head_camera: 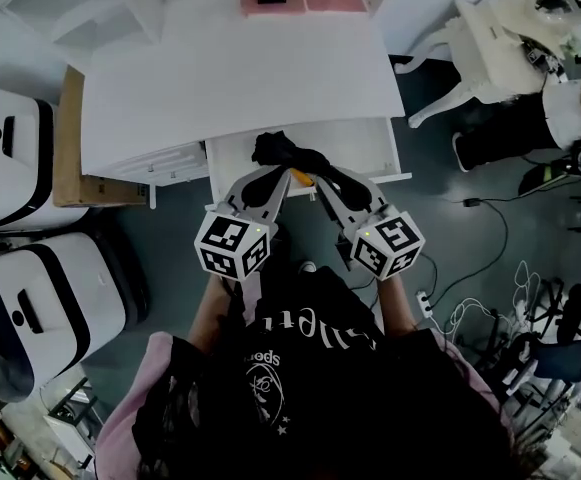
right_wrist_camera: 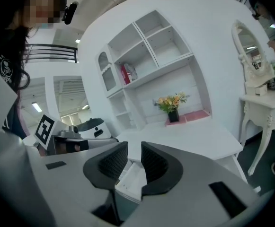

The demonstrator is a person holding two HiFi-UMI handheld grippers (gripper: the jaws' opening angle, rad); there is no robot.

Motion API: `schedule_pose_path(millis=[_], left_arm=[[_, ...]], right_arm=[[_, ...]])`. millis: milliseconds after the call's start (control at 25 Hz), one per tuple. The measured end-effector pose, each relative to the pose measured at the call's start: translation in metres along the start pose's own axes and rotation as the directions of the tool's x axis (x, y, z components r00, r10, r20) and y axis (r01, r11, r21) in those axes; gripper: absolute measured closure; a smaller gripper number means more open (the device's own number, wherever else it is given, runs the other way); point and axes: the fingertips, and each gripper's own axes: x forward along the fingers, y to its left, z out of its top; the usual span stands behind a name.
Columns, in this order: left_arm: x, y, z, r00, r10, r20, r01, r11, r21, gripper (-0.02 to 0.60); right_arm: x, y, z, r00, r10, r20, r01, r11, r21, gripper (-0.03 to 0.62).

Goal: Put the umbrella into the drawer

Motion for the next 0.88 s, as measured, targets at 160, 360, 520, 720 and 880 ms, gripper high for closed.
schedule_pose_path(millis=[160,360,520,720,880], left_arm=[[-0.016,-0.036,-0.012,1.000,0.016,0.012,-0.016,1.000,0.011,0.565],[-0.043,-0.084,-0.030,0.999,0.033,0.031,-0.034,0.999,0.024,0.565],[-0.067,-0.124,-0.044,0.997,0.050,0.054,-0.052,0.998,0.028,0.565],[-0.094,-0.164,-0.067,0.996,0.065,0.053,-0.067,0.997,0.032,0.565],[-0.112,-0.187,-0.084,0.996,0.073,0.043,-0.075,0.996,0.045,0.564]], right_arm=[[-0.036,0.011,-0.012,1.000,0.029,0.009,-0.029,1.000,0.001,0.502],[-0.084,0.036,-0.030,0.998,0.056,0.014,-0.056,0.998,-0.024,0.520],[-0.122,0.055,-0.047,0.996,0.084,0.018,-0.084,0.996,-0.031,0.526],[-0.160,0.076,-0.064,0.995,0.100,0.024,-0.099,0.994,-0.034,0.530],[-0.182,0.089,-0.077,0.994,0.107,0.030,-0.106,0.994,-0.029,0.530]])
